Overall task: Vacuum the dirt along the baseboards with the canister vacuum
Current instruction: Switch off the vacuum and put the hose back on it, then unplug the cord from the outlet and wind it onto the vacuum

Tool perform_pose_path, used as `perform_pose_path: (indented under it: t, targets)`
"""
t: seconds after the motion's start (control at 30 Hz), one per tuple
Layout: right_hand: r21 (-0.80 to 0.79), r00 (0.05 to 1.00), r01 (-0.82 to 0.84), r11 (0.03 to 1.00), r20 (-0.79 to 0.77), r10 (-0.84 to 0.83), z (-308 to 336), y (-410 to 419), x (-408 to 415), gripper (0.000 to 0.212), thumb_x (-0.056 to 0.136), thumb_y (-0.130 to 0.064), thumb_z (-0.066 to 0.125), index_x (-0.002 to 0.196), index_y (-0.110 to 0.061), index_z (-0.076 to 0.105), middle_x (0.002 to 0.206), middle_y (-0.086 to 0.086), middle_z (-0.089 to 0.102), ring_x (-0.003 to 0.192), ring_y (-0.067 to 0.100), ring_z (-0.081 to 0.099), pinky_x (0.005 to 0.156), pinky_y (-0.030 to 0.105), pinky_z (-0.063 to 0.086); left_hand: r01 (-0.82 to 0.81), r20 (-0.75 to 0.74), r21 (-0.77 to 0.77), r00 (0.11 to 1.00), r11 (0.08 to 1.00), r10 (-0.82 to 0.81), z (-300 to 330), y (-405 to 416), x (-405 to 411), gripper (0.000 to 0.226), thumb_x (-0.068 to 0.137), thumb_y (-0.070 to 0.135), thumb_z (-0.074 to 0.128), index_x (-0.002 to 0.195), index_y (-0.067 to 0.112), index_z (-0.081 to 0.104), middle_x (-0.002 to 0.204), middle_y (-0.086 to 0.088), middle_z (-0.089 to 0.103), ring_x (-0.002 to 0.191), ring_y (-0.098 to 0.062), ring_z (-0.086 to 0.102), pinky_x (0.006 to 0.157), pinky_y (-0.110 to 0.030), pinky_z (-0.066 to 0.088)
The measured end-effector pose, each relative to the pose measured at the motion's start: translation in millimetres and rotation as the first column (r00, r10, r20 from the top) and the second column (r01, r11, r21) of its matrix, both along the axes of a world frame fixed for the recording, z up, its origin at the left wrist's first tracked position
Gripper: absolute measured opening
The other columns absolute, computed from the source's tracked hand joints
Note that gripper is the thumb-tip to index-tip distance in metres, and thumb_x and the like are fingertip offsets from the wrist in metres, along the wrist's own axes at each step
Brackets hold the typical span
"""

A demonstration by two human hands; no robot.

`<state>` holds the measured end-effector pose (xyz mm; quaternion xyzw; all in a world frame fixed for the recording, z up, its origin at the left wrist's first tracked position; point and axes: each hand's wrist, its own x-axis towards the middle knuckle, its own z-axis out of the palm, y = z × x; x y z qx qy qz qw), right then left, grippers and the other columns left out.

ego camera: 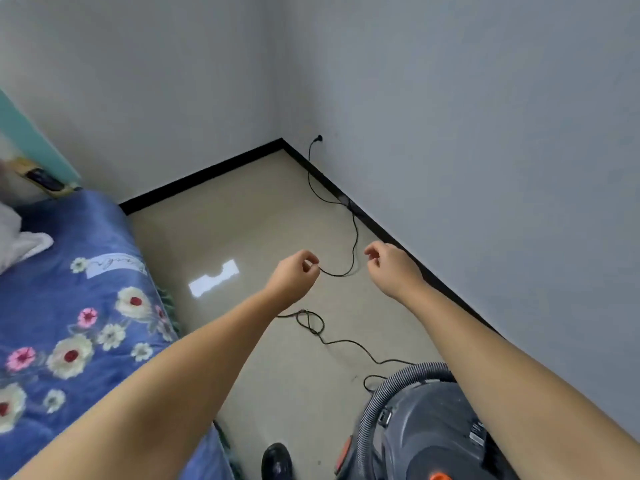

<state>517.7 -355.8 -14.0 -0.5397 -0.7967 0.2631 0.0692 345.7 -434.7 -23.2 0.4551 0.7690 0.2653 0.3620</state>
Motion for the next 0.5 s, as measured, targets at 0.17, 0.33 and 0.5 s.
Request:
perform_pose_path:
  t: [0.17,0.33,0.5]
  targets:
    - [-0.018,0.997,0.002,1.0,-0.081,-0.004,18.7,24.2,-115.9,0.029,0.094,-0.014,0.041,0.119,-0.013,0.056,0.118,0.006,0.058,0.098,0.025,0.058,0.083,0.037,0.051,0.008,-0.096,0.044,0.995,0.999,-0.004,45.2,12.1,-126.9,0.019,0.093,0.02,0.043,0.106,0.017,0.056,0.086,0.0,0.062,0.083,-0.022,0.061,0.065,-0.03,0.048]
    - [-0.023,0.996,-0.019,1.0,-0.082,0.017,23.2,49.9,-197.7,0.03,0.094,-0.016,0.041,0.12,-0.015,0.055,0.119,0.003,0.057,0.093,0.018,0.054,0.074,0.027,0.043,0.001,-0.112,0.069,0.994,0.998,0.006,58.9,44.1,-188.5,0.024,0.092,0.018,0.042,0.11,0.014,0.057,0.083,0.002,0.061,0.073,-0.02,0.056,0.071,-0.035,0.051]
    - [-0.01,0.993,0.001,1.0,-0.119,-0.003,29.0,125.0,-259.3,0.028,0.093,-0.016,0.041,0.118,-0.015,0.055,0.116,0.003,0.057,0.086,0.022,0.057,0.071,0.031,0.049,0.088,-0.138,0.085,0.987,0.993,-0.076,64.6,115.5,-232.6,0.023,0.091,0.017,0.043,0.11,0.015,0.056,0.07,0.011,0.051,0.072,-0.017,0.051,0.075,-0.036,0.052]
